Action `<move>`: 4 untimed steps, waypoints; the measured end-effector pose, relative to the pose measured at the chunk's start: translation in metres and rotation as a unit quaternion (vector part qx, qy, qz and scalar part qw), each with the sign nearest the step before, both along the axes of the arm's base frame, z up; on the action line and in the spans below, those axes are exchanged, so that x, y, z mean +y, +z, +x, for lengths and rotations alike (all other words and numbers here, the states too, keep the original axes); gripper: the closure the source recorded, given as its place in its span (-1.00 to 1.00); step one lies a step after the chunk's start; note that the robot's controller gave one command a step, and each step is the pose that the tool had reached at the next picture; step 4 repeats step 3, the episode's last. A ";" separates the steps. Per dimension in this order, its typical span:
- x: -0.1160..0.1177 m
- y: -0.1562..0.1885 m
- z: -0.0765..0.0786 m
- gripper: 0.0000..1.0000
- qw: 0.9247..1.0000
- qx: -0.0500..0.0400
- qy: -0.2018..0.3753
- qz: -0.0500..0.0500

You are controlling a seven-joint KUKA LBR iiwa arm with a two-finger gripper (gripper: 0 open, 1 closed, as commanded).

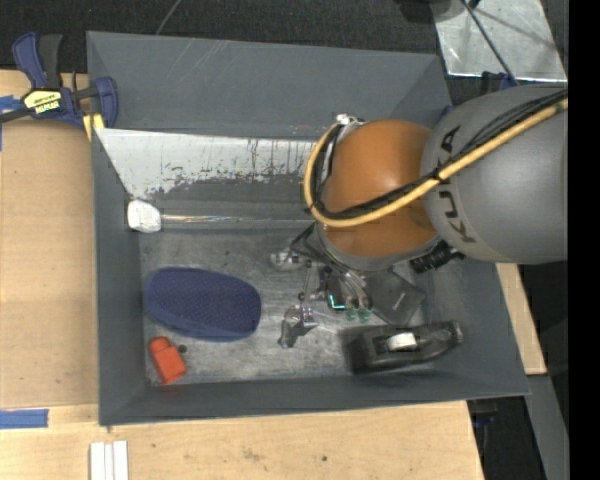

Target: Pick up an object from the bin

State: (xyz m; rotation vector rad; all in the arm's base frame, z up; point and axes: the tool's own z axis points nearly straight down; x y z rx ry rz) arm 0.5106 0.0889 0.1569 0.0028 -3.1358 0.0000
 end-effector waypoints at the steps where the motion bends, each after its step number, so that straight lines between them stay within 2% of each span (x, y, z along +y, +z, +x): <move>1: 0.042 -0.081 0.041 -1.00 0.994 -0.004 0.109 0.001; 2: 0.041 -0.079 0.042 1.00 0.994 -0.006 0.108 0.001; 3: 0.066 0.067 0.033 1.00 0.994 -0.008 0.112 0.001; 4: 0.066 0.067 0.033 1.00 0.994 -0.008 0.112 0.001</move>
Offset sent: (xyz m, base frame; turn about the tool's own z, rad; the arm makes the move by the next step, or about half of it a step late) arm 0.0398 0.0416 -0.0808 -0.2189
